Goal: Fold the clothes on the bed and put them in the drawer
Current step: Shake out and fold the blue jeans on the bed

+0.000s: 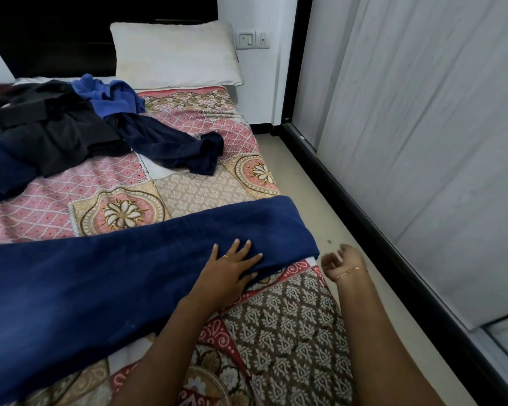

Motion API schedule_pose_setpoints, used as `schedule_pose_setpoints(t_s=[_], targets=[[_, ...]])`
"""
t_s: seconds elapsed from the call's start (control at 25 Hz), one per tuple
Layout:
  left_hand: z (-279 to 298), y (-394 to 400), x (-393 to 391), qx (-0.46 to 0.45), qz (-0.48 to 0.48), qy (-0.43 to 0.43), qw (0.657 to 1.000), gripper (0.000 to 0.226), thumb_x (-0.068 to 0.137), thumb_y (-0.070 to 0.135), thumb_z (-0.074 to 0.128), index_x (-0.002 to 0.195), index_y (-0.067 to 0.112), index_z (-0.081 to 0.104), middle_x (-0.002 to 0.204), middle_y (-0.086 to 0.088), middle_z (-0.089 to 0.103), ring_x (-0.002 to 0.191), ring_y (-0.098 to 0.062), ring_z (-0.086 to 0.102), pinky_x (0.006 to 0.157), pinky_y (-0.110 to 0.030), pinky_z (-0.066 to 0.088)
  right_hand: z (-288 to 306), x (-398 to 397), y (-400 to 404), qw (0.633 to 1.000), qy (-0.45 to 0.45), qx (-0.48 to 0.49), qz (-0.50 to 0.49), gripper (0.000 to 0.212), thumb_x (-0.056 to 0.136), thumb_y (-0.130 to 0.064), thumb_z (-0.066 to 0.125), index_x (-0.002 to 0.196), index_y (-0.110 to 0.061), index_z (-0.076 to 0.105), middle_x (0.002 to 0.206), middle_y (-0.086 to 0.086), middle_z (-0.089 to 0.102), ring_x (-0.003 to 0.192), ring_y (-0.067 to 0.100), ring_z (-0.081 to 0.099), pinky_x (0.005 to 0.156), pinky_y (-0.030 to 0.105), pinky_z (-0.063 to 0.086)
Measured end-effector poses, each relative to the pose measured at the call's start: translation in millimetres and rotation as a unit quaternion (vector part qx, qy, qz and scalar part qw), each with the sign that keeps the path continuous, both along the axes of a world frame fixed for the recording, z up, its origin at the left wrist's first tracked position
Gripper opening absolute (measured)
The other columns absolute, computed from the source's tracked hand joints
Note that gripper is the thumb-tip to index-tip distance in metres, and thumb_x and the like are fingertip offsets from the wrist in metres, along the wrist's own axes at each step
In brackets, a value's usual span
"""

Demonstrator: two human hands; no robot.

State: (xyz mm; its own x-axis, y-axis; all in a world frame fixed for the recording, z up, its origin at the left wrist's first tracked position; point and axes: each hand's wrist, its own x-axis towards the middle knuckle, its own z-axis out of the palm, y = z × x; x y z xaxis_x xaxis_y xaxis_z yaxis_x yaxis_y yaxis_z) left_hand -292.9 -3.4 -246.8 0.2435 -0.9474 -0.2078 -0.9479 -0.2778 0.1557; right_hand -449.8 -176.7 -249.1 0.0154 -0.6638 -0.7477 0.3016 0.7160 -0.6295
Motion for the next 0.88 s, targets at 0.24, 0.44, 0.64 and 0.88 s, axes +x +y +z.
schedule_pose_setpoints(t_s=[0.24, 0.44, 0.64, 0.88], targets=[[-6.8, 0.2, -3.4, 0.02, -0.057, -0.035, 0.998, 0.11, 0.046, 0.069, -0.047, 0.146, 0.036, -0.013, 0.143, 0.008, -0.032, 0.13, -0.014, -0.032, 0.107, -0.044, -0.02, 11.6, 19.3, 14.3, 0.986, 0.049, -0.008, 0.161, 0.029, 0.091, -0.018, 0.056, 0.113, 0.0, 0.049, 0.086, 0.007, 0.057, 0.077, 0.029, 0.058, 0.08, 0.041, 0.05], [3.4, -3.4, -5.6, -0.002, -0.055, 0.059, 0.997, 0.049, 0.101, 0.042, 0.008, 0.148, 0.031, -0.003, 0.147, 0.018, -0.017, 0.138, -0.007, -0.023, 0.11, -0.032, -0.02, 11.7, 15.2, 1.4, 0.993, -0.041, 0.039, 0.106, 0.015, 0.094, -0.009, 0.049, 0.1, 0.003, 0.055, 0.096, 0.009, 0.058, 0.083, 0.026, 0.059, 0.077, 0.029, 0.05], [-2.1, -4.0, -10.1, -0.005, -0.061, 0.026, 0.998, 0.059, 0.098, 0.052, 0.012, 0.149, 0.026, -0.001, 0.152, 0.012, -0.017, 0.136, -0.005, -0.026, 0.109, -0.032, -0.023, -3.6, 25.3, -4.0, 0.996, -0.06, 0.042, 0.06, 0.015, 0.093, -0.015, 0.048, 0.085, -0.004, 0.055, 0.078, 0.008, 0.057, 0.067, 0.021, 0.053, 0.056, 0.028, 0.043], [-12.0, -7.8, -12.9, 0.009, -0.006, 0.037, 0.999, 0.065, 0.095, 0.055, 0.001, 0.15, 0.019, -0.001, 0.155, 0.008, -0.015, 0.137, -0.01, -0.026, 0.114, -0.035, -0.016, -6.1, 25.5, -19.2, 0.988, -0.149, -0.032, -0.021, 0.02, 0.092, -0.008, 0.048, 0.11, -0.005, 0.057, 0.121, 0.01, 0.06, 0.088, 0.022, 0.06, 0.079, 0.024, 0.048]])
